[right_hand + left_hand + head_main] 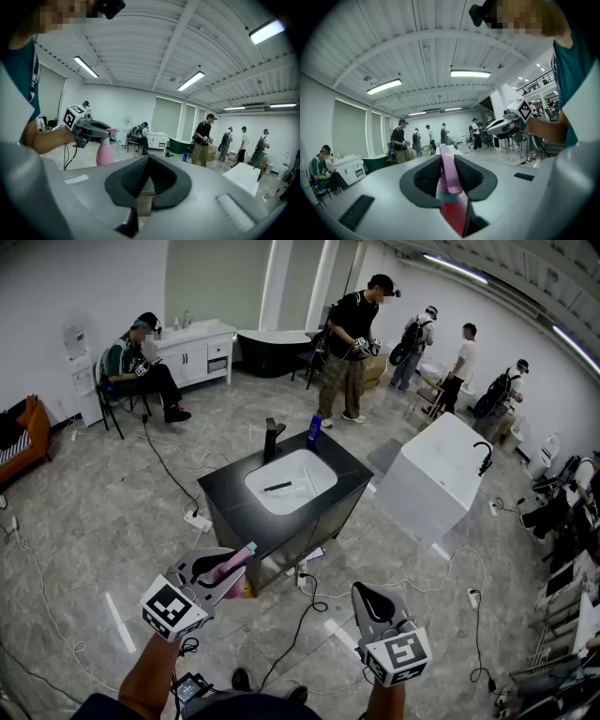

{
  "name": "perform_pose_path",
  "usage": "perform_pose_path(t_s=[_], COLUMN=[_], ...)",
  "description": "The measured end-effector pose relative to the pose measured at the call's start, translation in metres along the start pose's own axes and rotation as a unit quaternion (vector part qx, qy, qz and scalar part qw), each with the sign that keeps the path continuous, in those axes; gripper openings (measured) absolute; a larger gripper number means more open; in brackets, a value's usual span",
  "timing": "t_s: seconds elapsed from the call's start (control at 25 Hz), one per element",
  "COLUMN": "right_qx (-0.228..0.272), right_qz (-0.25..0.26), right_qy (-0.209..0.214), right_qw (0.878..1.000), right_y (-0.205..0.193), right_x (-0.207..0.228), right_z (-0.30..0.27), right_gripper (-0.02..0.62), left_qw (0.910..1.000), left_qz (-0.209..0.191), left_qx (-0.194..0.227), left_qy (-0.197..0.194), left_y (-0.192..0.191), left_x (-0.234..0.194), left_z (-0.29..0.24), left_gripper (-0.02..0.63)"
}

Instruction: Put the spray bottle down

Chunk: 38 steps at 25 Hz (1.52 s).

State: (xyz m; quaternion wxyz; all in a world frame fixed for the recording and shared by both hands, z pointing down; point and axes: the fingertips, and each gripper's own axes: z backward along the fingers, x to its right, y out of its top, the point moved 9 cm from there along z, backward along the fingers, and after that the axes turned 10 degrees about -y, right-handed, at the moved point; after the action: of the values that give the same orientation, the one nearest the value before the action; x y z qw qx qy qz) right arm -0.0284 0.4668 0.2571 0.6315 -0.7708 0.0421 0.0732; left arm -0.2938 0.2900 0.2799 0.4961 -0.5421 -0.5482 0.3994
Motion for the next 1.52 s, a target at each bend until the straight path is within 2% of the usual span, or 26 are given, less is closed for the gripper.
perform_pose_path(t_s=[0.48,0.84,1.12,1.52], right_qx=[-0.014,0.0,0.009,0.013], right_qz=[-0.002,-0.029,-0.049,-0.042], right_qy=[-0.009,-0.014,0.008,0.064], right_qw=[1.0,0.999,0.999,0.997], right_y=[-0.005,-0.005,-0.019,-0.027], right_x=[-0.014,-0.014,0.024,0.11], right_z=[-0.026,-0.047,-0.083,-0.143], right_gripper=[0.008,0.009,0.009,0.009], left_qw=[1.0,0.9998,0.9998,0.9982], left_qz=[0.002,0.003,0.013,0.027], left_qx=[0.002,0.001,-0.012,-0.022], left_qy=[-0.009,-0.02,-0.006,0.048], left_y=[-0.016,-0.023,-0.033,-0.022], left_x=[-0.03,-0.053,-0.068,-0.079], left_z=[0.004,-0.004,-0.041,-0.11], left_gripper=[0.091,0.091,0.091,0.091])
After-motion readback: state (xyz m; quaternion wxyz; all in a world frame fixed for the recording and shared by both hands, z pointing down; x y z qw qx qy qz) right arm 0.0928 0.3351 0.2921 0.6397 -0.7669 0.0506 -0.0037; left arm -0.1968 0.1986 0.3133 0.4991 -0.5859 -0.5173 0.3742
